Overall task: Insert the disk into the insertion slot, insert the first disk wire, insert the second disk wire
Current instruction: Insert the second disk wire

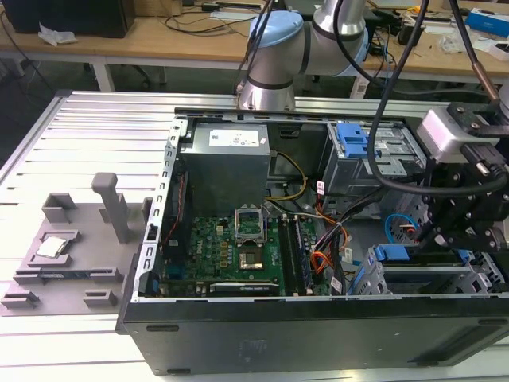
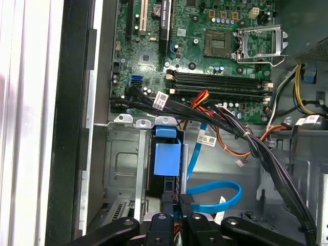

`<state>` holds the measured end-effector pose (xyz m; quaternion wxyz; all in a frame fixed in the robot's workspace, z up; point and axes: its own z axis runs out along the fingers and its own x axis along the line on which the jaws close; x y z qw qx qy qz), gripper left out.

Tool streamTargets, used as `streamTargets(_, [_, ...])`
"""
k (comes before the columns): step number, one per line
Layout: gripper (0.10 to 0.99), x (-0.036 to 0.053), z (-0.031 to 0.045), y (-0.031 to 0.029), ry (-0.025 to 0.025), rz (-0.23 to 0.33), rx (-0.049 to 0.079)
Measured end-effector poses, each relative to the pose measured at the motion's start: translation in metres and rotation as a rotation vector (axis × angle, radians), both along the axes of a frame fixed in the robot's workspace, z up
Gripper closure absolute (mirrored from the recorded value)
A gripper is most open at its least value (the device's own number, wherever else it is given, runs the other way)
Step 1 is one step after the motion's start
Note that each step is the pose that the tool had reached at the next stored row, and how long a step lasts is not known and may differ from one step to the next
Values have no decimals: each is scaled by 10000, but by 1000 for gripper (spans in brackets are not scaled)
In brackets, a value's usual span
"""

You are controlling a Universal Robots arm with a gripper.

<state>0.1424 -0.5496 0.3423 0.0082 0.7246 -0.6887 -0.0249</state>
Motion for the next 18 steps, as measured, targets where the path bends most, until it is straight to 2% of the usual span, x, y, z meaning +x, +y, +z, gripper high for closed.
streamTargets(5, [922,1,-7,0,0,-40,-161])
streamTargets(18, [910,2,-54,0,0,-56,-169])
